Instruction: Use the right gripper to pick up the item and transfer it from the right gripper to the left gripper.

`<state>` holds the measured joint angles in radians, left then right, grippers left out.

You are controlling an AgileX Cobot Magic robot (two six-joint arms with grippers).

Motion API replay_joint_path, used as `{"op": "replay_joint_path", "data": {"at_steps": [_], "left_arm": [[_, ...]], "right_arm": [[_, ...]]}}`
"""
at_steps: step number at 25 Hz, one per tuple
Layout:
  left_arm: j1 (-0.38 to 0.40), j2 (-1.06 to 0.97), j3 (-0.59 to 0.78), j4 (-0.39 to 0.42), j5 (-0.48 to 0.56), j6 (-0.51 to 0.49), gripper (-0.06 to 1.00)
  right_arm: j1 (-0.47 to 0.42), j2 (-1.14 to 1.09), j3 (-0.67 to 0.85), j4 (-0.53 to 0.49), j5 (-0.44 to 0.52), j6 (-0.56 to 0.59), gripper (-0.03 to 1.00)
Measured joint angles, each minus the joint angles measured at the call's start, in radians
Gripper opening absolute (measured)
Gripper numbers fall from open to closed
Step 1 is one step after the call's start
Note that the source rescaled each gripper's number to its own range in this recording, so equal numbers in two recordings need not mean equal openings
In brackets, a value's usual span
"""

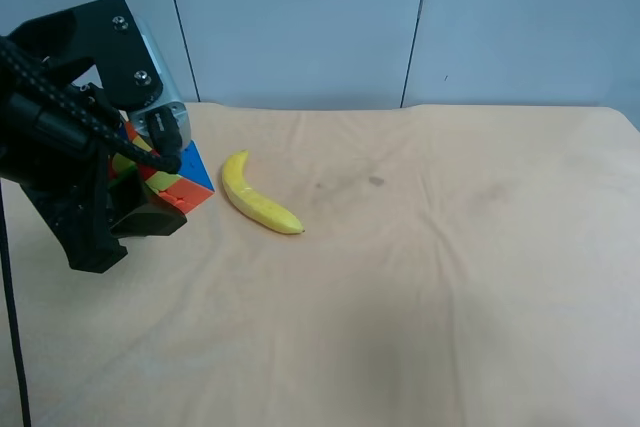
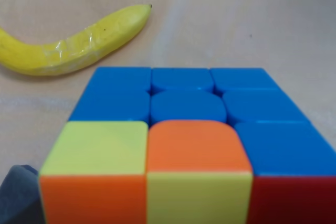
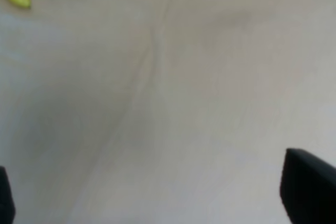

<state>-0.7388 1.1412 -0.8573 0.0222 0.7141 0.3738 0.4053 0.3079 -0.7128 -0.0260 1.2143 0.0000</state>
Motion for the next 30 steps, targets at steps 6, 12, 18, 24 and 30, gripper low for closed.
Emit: {"op": "replay_joint_path", "data": {"at_steps": [6,12,18,24,30], "left_arm": [[0.000,0.000,0.000,0.000,0.000,0.000,0.00],[0.000,0.000,0.000,0.000,0.000,0.000,0.00],[0.000,0.000,0.000,0.000,0.000,0.000,0.00],[0.000,0.000,0.000,0.000,0.000,0.000,0.00],[0.000,0.000,0.000,0.000,0.000,0.000,0.00]], "right_arm": [[0.000,-0.164,0.145,0.026,-0.068,-0.019,1.00],[0.000,-0.213,0.205,0.036,-0.130,-0.025,1.00],[0.000,-0.214,0.209,0.037,-0.142,-0.025,1.00],[-0.015,-0.214,0.209,0.038,-0.142,-0.025,1.00],[-0.198,-0.218,0.209,0.038,-0.142,-0.025,1.00]]}}
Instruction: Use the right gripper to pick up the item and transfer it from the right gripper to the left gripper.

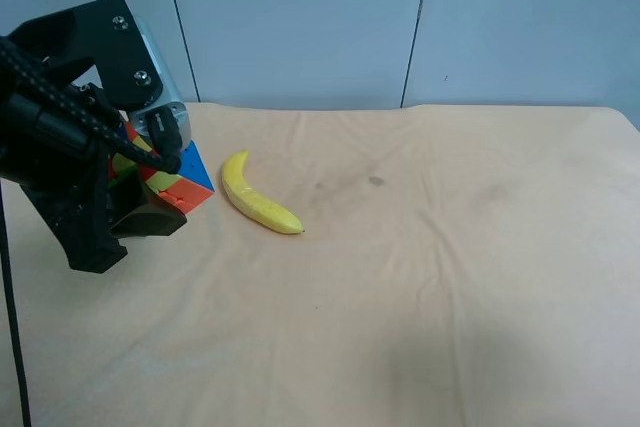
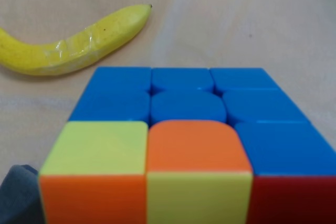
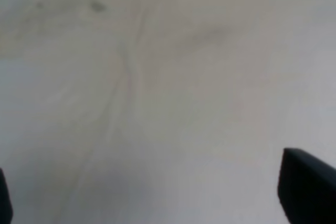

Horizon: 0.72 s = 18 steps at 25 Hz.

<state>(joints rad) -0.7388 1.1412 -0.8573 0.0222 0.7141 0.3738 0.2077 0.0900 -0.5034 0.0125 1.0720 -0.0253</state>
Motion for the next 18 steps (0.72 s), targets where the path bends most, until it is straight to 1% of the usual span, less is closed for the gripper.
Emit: {"op": "replay_joint_path", "data": {"at_steps": [2,4,7,18], "left_arm": [[0.000,0.000,0.000,0.000,0.000,0.000,0.00],[0.000,0.000,0.000,0.000,0.000,0.000,0.00],[0.000,0.000,0.000,0.000,0.000,0.000,0.00],[0.000,0.000,0.000,-0.001,0.000,0.000,0.00]], "right_arm": [[-0.041,-0.021,0.000,0.000,0.000,0.000,1.00],[-0.060,-0.052,0.000,0.000,-0.003,0.000,1.00],[-0.065,-0.091,0.000,0.000,-0.003,0.000,1.00],[-0.065,-0.093,0.000,0.000,-0.003,0.000,1.00]]}}
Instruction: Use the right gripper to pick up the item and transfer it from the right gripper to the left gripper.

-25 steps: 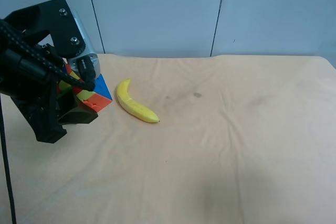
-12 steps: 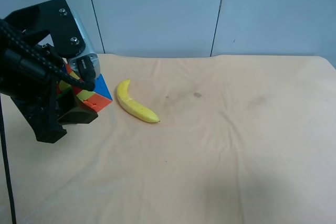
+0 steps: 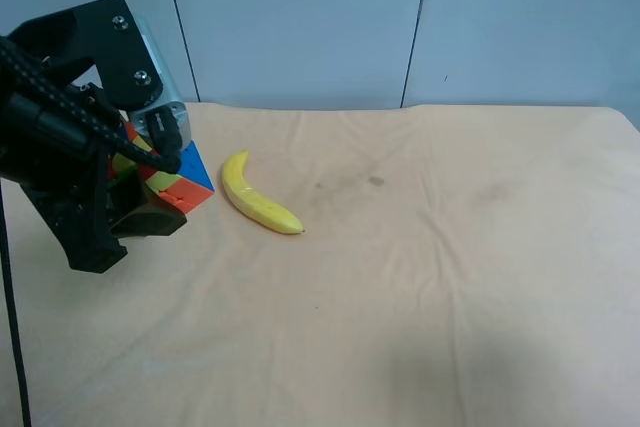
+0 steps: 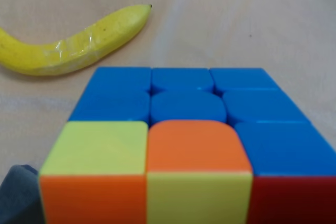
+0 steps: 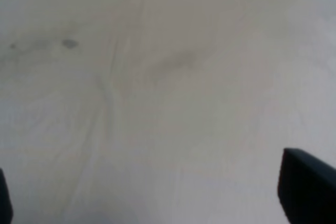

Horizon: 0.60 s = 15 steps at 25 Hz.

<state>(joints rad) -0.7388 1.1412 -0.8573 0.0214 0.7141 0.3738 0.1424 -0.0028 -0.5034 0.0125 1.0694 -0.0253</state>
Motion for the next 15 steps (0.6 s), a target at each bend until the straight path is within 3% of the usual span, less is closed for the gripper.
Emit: {"op": "replay_joint_path", "data": {"at_steps": [15], "left_arm": [[0.000,0.000,0.000,0.000,0.000,-0.023,0.00]], "right_arm": [[0.000,0.000,0.000,0.000,0.000,0.000,1.00]]}}
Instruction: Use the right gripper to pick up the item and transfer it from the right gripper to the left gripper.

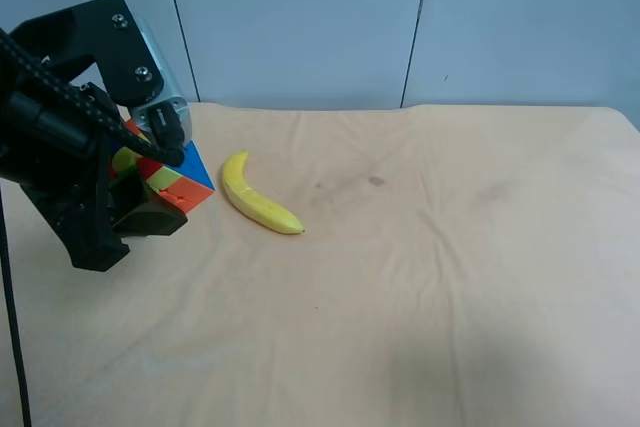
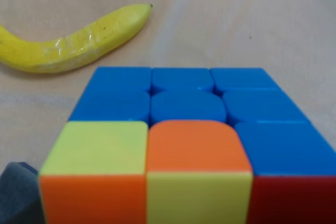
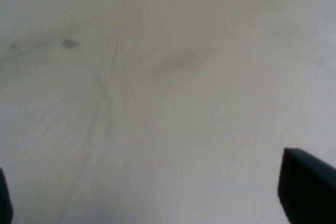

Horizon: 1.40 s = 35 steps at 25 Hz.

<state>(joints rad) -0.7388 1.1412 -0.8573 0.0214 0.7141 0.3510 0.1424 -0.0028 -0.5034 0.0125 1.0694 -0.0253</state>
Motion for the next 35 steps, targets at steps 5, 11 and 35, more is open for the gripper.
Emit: {"op": "replay_joint_path", "data": {"at_steps": [5,11,35], "left_arm": [[0.000,0.000,0.000,0.000,0.000,-0.003,0.00],[0.000,0.000,0.000,0.000,0.000,-0.003,0.00],[0.064,0.000,0.000,-0.002,0.002,-0.093,0.00]], "right_arm": [[0.000,0.000,0.000,0.000,0.000,0.000,1.00],[0.000,0.000,0.000,0.000,0.000,0.000,1.00],[0.000,0.000,0.000,0.000,0.000,0.000,1.00]]}}
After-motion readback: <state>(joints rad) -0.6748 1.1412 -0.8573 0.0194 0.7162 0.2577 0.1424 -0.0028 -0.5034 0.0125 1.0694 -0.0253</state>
